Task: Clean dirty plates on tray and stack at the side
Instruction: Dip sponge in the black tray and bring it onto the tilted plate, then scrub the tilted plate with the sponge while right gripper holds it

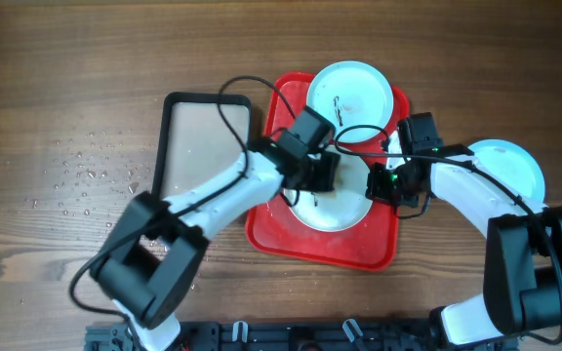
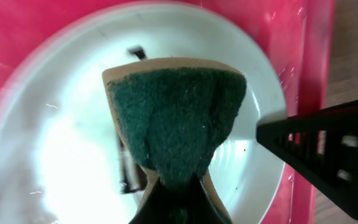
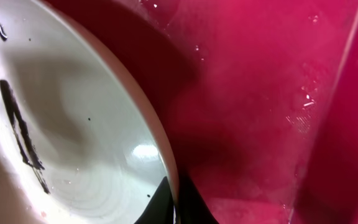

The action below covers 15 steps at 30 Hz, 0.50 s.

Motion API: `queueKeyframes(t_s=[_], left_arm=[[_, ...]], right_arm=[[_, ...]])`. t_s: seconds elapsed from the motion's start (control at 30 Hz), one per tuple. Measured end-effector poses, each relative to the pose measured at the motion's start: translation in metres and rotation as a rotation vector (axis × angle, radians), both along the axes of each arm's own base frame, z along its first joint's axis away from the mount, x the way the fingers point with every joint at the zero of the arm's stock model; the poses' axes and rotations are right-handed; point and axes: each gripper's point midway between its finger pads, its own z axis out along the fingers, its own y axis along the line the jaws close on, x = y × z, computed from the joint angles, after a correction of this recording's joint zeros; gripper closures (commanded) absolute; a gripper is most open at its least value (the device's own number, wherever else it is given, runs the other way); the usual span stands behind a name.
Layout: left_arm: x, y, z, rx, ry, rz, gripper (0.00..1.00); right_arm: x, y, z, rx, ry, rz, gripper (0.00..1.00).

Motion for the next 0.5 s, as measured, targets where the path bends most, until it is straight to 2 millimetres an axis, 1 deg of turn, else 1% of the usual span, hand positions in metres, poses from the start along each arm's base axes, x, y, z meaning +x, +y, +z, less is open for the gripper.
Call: queueKeyframes(t_s=[0.07, 0.1, 0.13, 0.2, 0.3, 0.33, 0.4, 0.43, 0.5], left_arm=[[-0.004, -0.012, -0.017, -0.002, 0.027, 0.015, 0.96], [-0.005, -0.014, -0.029, 0.003, 0.048, 0.032, 0.96], [-0.005, -0.015, -0.036, 0.008, 0.074, 0.062, 0.96], [-0.004, -0.01, -0.038, 0.049, 0.099, 0.133, 0.96], [-0.001, 0.013, -0.039, 0.195, 0.071, 0.229, 0.96], [0.005, 0.041, -0.037, 0.325, 0.03, 0.292, 0.96], [0.012, 0.074, -0.036, 0.442, 0.006, 0.353, 0.96], [0.015, 0.077, -0.036, 0.443, 0.005, 0.362, 0.96], [0.018, 0.077, -0.037, 0.398, 0.04, 0.37, 0.96]], right_arm=[[0.0, 0.0, 0.0, 0.001, 0.005, -0.014, 0.96], [0.0, 0.0, 0.0, 0.0, 0.006, -0.017, 0.96], [0.0, 0.0, 0.0, 0.0, 0.008, -0.018, 0.96], [0.0, 0.0, 0.0, 0.001, 0.01, -0.022, 0.96], [-0.001, 0.0, 0.0, 0.004, 0.016, -0.023, 0.96], [-0.001, 0.0, 0.0, 0.004, 0.016, -0.023, 0.96], [-0.002, 0.003, 0.001, 0.016, 0.019, -0.019, 0.96], [-0.003, 0.006, 0.001, 0.021, 0.021, -0.012, 0.96], [-0.004, 0.008, 0.001, 0.027, 0.024, -0.01, 0.96]])
